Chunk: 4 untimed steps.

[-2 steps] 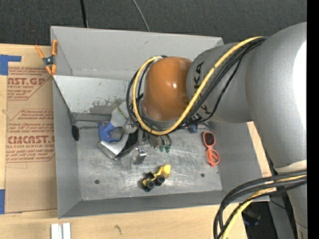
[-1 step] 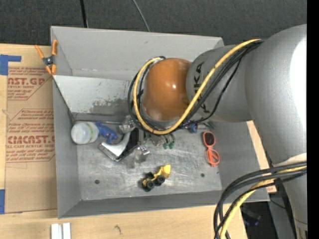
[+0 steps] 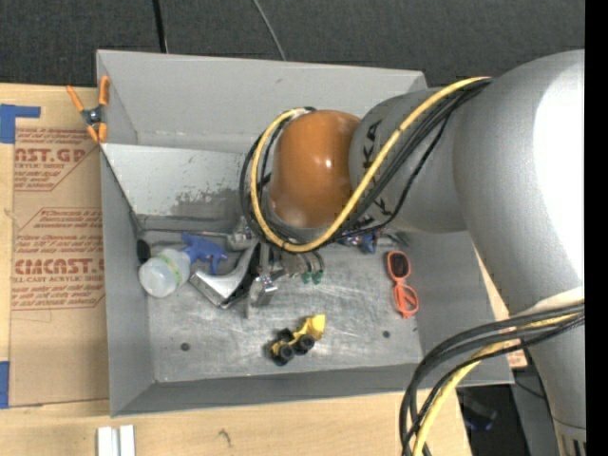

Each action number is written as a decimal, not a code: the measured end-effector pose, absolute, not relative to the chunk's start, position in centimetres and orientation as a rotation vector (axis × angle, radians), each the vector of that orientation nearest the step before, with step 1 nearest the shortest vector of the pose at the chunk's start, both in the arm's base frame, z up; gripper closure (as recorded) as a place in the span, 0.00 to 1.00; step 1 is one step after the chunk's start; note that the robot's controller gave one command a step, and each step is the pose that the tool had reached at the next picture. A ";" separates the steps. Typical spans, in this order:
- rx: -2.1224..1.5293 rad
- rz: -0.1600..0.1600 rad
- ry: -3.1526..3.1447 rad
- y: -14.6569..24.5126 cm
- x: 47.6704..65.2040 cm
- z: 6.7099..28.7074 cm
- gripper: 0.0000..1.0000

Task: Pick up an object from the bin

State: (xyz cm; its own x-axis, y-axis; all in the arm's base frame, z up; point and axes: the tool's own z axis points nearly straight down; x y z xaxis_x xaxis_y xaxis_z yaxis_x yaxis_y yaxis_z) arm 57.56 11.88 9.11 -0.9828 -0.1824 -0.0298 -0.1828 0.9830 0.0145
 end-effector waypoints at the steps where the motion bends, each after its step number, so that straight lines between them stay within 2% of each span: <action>1: -0.713 -0.001 3.055 16.2 56.8 7.4 0.00; 2: -0.667 0.051 3.105 13.4 56.9 7.3 1.00; 4: -0.668 0.051 3.104 13.4 56.9 7.3 1.00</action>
Offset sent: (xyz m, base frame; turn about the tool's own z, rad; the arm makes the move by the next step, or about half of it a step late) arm 0.0030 -0.0050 -0.0211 -0.2307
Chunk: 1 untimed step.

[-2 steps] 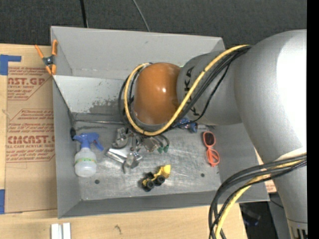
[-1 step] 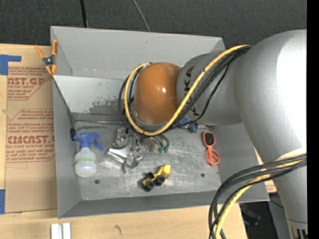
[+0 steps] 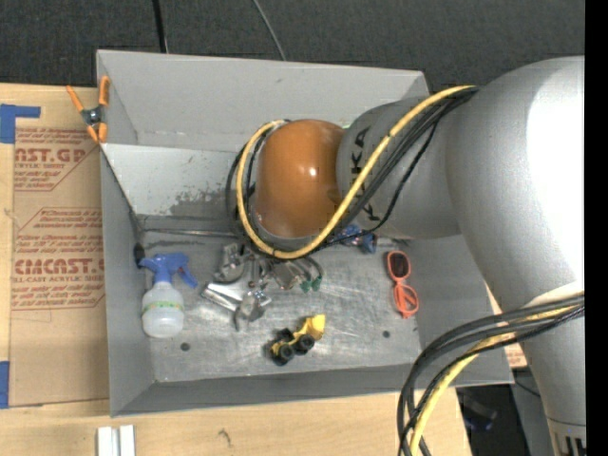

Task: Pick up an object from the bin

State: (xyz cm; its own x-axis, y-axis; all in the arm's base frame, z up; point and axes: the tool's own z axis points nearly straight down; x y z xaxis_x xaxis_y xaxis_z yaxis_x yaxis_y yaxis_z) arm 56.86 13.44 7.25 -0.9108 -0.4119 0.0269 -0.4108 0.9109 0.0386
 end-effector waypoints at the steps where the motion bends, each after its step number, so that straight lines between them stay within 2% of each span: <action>1: 0.657 -0.044 -3.036 13.3 56.7 7.5 1.00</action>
Offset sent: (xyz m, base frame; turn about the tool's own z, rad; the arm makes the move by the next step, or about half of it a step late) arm 0.0000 0.0001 0.1076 0.0005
